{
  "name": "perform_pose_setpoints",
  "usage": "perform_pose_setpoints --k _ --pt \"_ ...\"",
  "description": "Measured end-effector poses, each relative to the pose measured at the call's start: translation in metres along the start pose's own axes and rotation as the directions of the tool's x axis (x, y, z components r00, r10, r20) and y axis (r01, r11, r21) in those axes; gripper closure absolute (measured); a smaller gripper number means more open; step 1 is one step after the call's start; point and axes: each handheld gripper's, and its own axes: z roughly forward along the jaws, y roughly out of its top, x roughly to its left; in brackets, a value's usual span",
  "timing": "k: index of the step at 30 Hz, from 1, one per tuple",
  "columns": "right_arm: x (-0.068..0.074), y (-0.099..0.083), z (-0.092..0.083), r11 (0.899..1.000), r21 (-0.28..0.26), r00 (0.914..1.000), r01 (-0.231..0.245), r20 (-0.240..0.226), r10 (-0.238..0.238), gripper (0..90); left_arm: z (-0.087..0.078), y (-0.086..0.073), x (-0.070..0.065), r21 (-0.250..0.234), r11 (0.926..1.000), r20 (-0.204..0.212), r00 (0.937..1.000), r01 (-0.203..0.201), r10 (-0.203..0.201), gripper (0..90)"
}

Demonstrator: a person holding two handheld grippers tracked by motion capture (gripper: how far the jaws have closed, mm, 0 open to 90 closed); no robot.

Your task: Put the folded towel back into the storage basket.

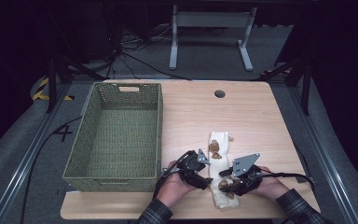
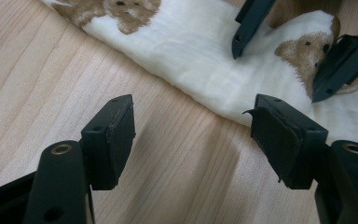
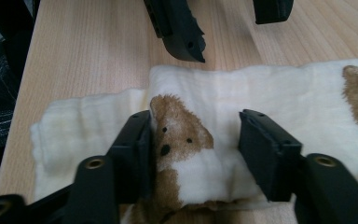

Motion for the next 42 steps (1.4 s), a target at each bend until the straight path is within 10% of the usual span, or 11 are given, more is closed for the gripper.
perform_pose_setpoints --k 7,25,42 --pt "-0.002 -0.001 -0.003 0.999 -0.002 0.9991 -0.034 -0.027 0.033 78.4 -0.002 0.001 0.001 -0.018 0.9996 0.011 0.9997 0.020 -0.020 33.6" --pt "0.014 -0.010 -0.013 0.999 -0.006 0.9946 -0.039 -0.097 0.038 80.0 -0.002 0.042 0.016 -0.087 0.9960 -0.019 0.9997 -0.018 0.017 34.6" --pt "0.013 -0.011 -0.012 0.999 -0.003 0.9933 -0.049 -0.106 0.048 79.7 0.047 0.086 0.068 0.007 0.9976 -0.005 0.9977 -0.068 0.068 31.4"
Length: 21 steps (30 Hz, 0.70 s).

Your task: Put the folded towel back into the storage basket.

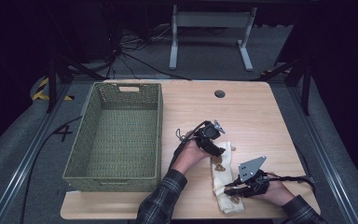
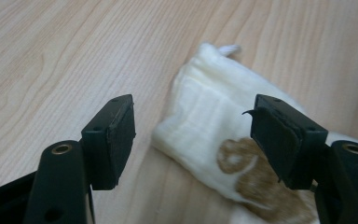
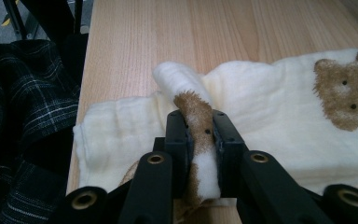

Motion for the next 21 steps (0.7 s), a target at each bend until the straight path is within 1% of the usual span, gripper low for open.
perform_pose_setpoints --k 1,2,3,5,8,10,11,13,14,15,17,18,19,20,21 --pt "0.000 0.000 0.000 1.000 0.000 1.0000 0.000 0.000 0.000 79.7 0.000 0.000 0.000 0.000 1.0000 0.000 1.0000 0.000 0.000 31.4" --pt "0.000 0.000 0.000 1.000 -0.001 1.0000 -0.001 -0.002 0.001 79.7 0.005 0.000 0.003 0.014 0.9999 0.013 0.9999 0.002 -0.002 31.3" --pt "0.000 0.000 0.000 1.000 0.000 1.0000 -0.002 -0.003 0.002 79.7 0.007 0.000 0.004 0.019 0.9998 0.017 0.9998 0.004 -0.004 31.3" --pt "-0.001 0.000 0.000 1.000 0.000 1.0000 -0.002 -0.004 0.002 79.7 0.008 -0.001 0.005 0.025 0.9997 0.022 0.9997 0.004 -0.005 31.3" --pt "-0.001 0.000 0.000 1.000 0.001 1.0000 -0.005 -0.006 0.005 79.6 0.012 -0.003 0.007 0.049 0.9988 0.034 0.9994 -0.005 0.003 31.8" --pt "-0.001 0.000 0.000 1.000 0.000 0.9999 -0.007 -0.008 0.007 79.7 0.012 -0.005 0.006 0.045 0.9989 0.043 0.9991 -0.008 0.006 34.4" --pt "-0.001 0.000 0.000 1.000 -0.001 0.9999 -0.008 -0.009 0.008 79.7 0.012 -0.005 0.006 0.046 0.9988 0.044 0.9989 -0.018 0.016 36.3" --pt "-0.001 0.000 0.000 1.000 0.000 0.9999 -0.009 -0.010 0.009 79.6 0.011 -0.005 0.004 0.052 0.9981 0.052 0.9982 -0.032 0.029 41.5" --pt "-0.001 0.000 0.000 1.000 0.000 0.9999 -0.009 -0.010 0.009 79.6 0.011 -0.005 0.004 0.052 0.9981 0.052 0.9982 -0.032 0.029 44.4" --pt "-0.002 0.000 0.000 1.000 0.000 0.9999 -0.010 -0.010 0.010 79.7 0.011 -0.004 0.002 0.057 0.9973 0.057 0.9974 -0.047 0.044 48.0" --pt "-0.002 0.000 0.000 1.000 0.000 0.9999 -0.012 -0.011 0.012 79.7 0.011 -0.004 0.001 0.049 0.9974 0.059 0.9970 -0.052 0.049 56.5" --pt "-0.002 0.000 0.000 1.000 0.000 0.9999 -0.012 -0.011 0.012 79.7 0.010 -0.004 0.001 0.048 0.9970 0.070 0.9959 -0.060 0.057 56.5" --pt "-0.002 0.000 0.000 1.000 0.000 0.9998 -0.015 -0.011 0.015 79.7 0.010 -0.005 0.000 0.038 0.9975 0.079 0.9953 -0.059 0.056 66.0" --pt "-0.002 0.000 0.000 1.000 0.000 0.9998 -0.015 -0.011 0.015 79.7 0.010 -0.006 0.000 0.038 0.9975 0.085 0.9948 -0.060 0.057 66.0" --pt "-0.002 0.000 0.000 1.000 0.000 0.9998 -0.017 -0.012 0.017 79.7 0.010 -0.007 -0.001 0.029 0.9978 0.102 0.9932 -0.060 0.056 72.7"
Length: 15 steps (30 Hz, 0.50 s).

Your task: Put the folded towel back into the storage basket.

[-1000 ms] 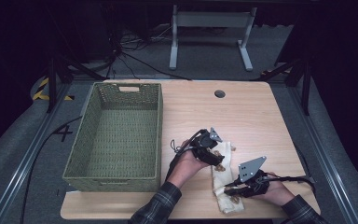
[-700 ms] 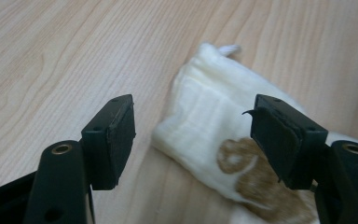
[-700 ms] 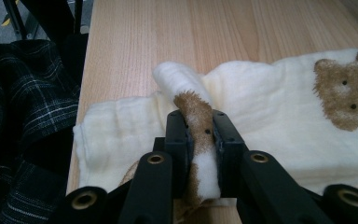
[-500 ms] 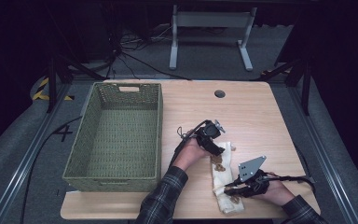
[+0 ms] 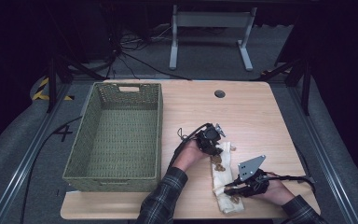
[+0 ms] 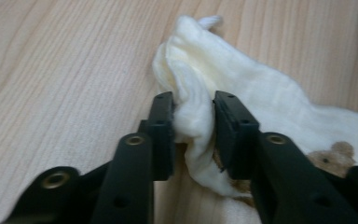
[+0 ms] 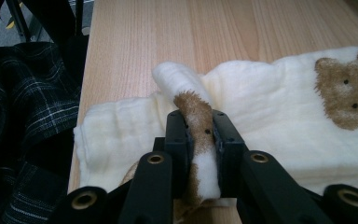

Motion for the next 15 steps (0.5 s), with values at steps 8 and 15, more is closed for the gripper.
perform_pose_setpoints --k 8,15 --pt "-0.002 0.002 0.000 1.000 0.003 0.9996 -0.025 -0.015 0.025 79.8 -0.004 0.001 -0.001 -0.021 0.9997 -0.002 0.9999 0.015 -0.015 78.7" --pt "-0.009 0.011 -0.016 0.996 -0.066 0.9986 -0.052 -0.015 0.051 79.9 -0.028 0.009 -0.007 -0.079 0.9965 -0.018 0.9994 0.027 -0.028 78.7"
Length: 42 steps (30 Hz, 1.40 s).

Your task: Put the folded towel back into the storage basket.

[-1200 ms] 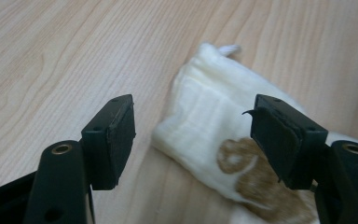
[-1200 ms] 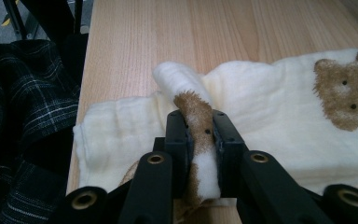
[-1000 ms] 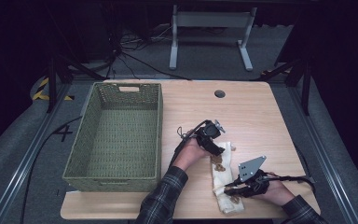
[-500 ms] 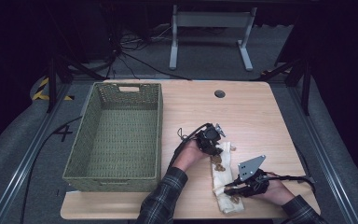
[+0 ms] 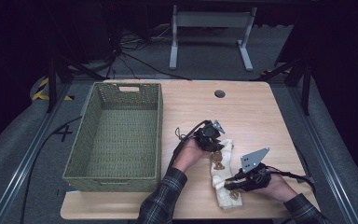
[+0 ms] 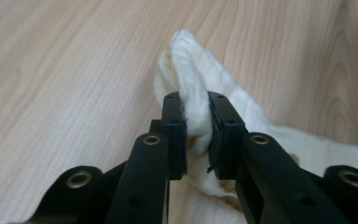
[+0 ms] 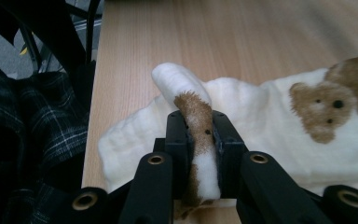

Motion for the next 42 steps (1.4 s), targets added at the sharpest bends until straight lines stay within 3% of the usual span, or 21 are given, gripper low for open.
perform_pose_setpoints --k 12,22,37,42 --pt "-0.006 0.036 -0.027 0.999 -0.039 0.9986 0.027 0.046 -0.025 79.9 -0.053 0.029 -0.014 -0.077 0.9961 -0.066 0.9971 -0.043 0.038 78.7" --pt "-0.009 0.072 -0.045 0.997 -0.054 0.9976 0.046 0.054 -0.043 79.9 -0.092 0.049 -0.016 -0.077 0.9955 -0.124 0.9913 -0.055 0.045 78.7" --pt "-0.012 0.122 -0.051 0.993 -0.078 0.9945 0.087 0.066 -0.082 79.9 -0.140 0.048 -0.002 -0.111 0.9917 -0.111 0.9925 -0.064 0.052 79.0" --pt "-0.013 0.140 -0.048 0.992 -0.084 0.9941 0.094 0.062 -0.089 79.9 -0.158 0.041 0.008 -0.143 0.9885 -0.083 0.9958 -0.050 0.039 79.1"
